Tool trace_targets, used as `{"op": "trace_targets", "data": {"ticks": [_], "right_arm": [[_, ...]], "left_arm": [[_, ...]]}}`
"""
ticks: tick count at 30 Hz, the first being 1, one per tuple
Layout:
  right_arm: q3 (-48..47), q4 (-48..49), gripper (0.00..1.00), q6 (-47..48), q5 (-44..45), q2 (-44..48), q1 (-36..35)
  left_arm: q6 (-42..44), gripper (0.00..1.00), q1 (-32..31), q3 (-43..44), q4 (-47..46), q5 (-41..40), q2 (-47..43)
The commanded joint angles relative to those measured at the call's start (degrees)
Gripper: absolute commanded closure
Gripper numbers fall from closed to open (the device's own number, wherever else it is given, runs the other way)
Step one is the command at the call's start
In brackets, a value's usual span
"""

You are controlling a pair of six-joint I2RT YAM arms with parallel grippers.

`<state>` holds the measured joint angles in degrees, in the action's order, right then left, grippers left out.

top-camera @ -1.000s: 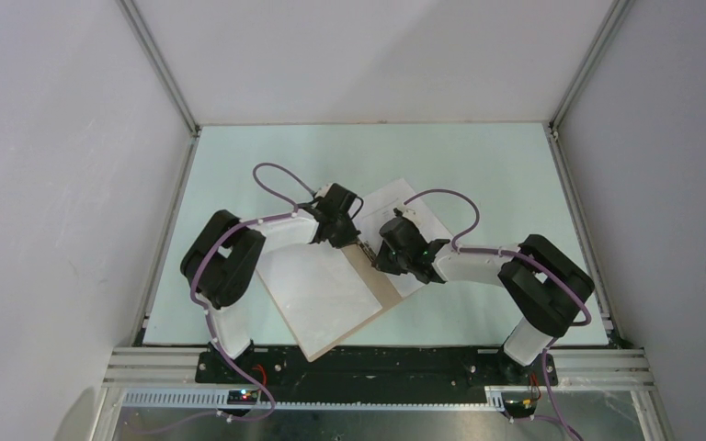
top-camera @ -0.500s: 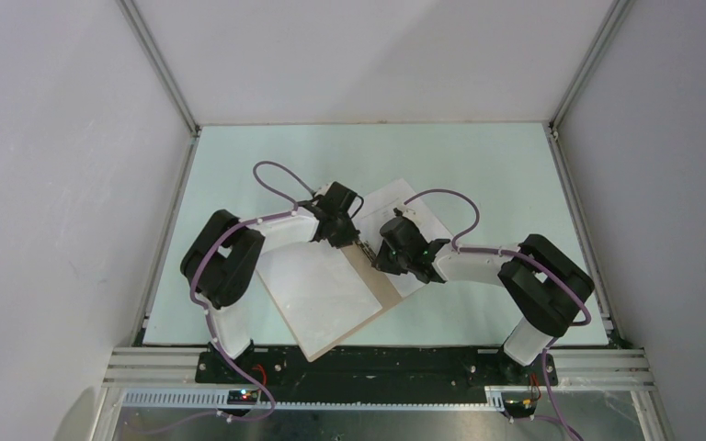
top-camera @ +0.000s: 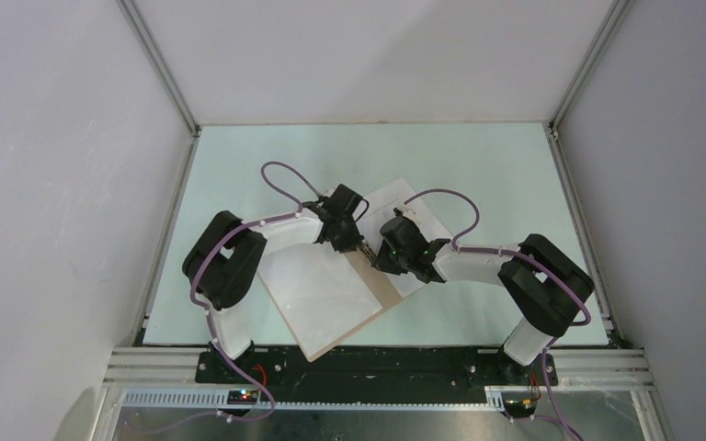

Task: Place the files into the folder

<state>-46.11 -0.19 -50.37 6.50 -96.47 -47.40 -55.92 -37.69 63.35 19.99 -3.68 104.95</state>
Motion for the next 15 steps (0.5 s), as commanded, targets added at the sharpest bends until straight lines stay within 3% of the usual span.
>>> {"op": "trace_targets", "data": {"ticks": [1,15], "right_arm": [[5.0,-14.8,0.96,3.2,5.6,-7.2,1.0],[4.9,-15.3,0.97,3.7,5.7,-5.7,1.1]], "left_arm": [[2.2,0.75,-1.4,1.5,3.7,1.9,0.0],[0.3,0.76,-1.9,3.6,6.8,-7.0,5.7]]}}
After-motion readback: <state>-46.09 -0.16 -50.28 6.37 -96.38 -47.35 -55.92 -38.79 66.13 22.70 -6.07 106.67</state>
